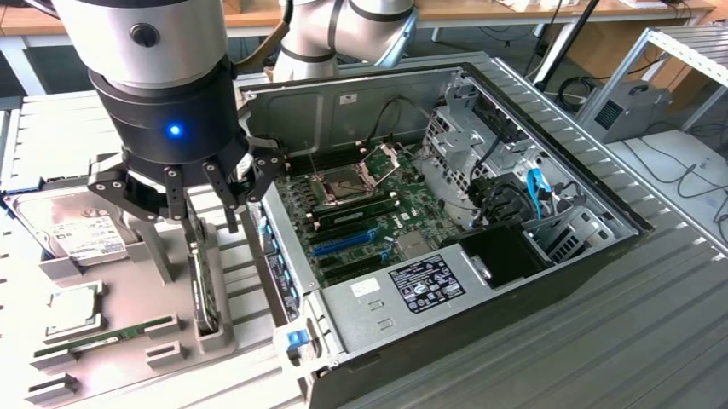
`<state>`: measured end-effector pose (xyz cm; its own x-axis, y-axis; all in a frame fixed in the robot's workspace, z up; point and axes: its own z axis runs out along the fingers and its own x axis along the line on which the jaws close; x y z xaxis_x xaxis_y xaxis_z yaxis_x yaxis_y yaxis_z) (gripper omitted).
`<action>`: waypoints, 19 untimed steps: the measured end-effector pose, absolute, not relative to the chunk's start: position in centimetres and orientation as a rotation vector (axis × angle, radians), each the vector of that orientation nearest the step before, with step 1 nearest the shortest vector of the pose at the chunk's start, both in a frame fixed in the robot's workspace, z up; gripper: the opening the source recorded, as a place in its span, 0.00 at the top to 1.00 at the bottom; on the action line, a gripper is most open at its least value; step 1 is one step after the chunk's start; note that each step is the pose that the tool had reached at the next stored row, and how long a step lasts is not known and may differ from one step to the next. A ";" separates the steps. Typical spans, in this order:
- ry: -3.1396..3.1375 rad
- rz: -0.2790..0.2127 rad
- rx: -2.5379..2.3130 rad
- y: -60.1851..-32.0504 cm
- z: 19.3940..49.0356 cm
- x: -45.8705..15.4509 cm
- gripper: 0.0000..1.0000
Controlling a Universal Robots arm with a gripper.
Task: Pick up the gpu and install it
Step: 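Pick up the gpu and move the gpu toward the slot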
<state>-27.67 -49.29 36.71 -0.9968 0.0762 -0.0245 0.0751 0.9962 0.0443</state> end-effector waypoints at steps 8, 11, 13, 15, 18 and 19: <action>3.113 0.067 0.118 -49.3 36.4 -27.7 0.58; 3.113 0.068 0.118 -49.3 36.3 -27.7 0.58; 3.113 0.068 0.118 -49.3 36.3 -27.7 0.58; 3.113 0.068 0.118 -49.3 36.2 -27.7 0.58; 3.113 0.067 0.118 -49.3 36.1 -27.7 0.58; 3.112 0.067 0.118 -49.3 36.1 -27.7 0.58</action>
